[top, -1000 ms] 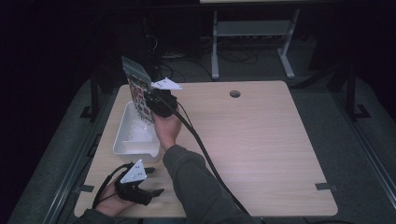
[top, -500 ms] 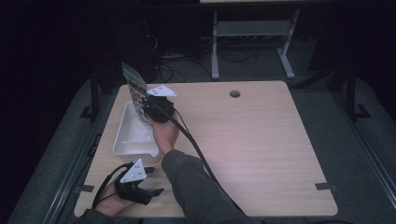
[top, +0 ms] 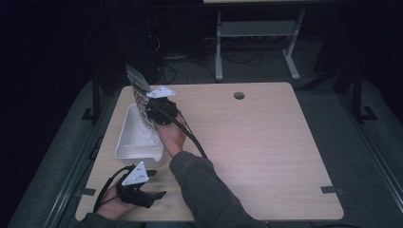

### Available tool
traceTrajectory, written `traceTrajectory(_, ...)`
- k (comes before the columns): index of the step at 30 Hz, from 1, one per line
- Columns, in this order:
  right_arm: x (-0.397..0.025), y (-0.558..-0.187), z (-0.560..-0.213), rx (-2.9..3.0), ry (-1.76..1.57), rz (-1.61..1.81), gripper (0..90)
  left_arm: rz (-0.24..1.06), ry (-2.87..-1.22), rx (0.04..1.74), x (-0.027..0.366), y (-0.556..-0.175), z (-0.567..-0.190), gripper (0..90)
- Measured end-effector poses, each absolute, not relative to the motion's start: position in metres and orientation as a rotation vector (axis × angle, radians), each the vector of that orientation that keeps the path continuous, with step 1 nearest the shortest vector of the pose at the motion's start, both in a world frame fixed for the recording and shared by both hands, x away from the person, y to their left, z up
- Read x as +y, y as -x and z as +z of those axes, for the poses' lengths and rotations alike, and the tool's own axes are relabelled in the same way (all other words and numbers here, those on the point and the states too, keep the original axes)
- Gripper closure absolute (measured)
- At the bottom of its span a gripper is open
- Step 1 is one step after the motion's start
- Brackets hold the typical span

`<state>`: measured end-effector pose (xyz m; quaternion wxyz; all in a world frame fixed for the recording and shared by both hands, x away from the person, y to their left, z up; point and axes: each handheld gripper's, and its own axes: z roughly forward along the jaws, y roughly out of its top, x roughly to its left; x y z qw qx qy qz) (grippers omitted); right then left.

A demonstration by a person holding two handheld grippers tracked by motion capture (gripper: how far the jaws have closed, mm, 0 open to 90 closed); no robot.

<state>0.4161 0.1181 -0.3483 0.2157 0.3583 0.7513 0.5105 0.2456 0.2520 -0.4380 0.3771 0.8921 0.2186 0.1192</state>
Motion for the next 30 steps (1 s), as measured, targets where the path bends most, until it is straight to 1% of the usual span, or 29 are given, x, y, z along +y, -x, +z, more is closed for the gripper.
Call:
traceTrajectory(3, 0.112, -0.422, -0.346, 2.148, -1.014, 1.436, 68.3, 0.304, -2.285, 0.56, 0.252, -0.246, -0.439, 20.9)
traceTrajectory(6, 0.108, -0.433, -0.348, 2.284, -1.051, 1.476, 69.4, 0.304, -2.283, 0.56, 0.252, -0.246, -0.438, 20.9)
traceTrajectory(9, 0.107, -0.433, -0.349, 2.284, -1.069, 1.471, 72.9, 0.303, -2.284, 0.56, 0.252, -0.246, -0.439, 20.9)
traceTrajectory(12, 0.107, -0.431, -0.349, 2.261, -1.101, 1.475, 75.2, 0.303, -2.283, 0.562, 0.252, -0.246, -0.439, 20.9)
traceTrajectory(22, 0.11, -0.42, -0.356, 2.051, -1.256, 1.587, 75.6, 0.299, -2.28, 0.563, 0.252, -0.246, -0.439, 20.9)
traceTrajectory(30, 0.124, -0.408, -0.373, 2.017, -1.217, 1.521, 75.6, 0.298, -2.282, 0.562, 0.253, -0.246, -0.439, 20.9)
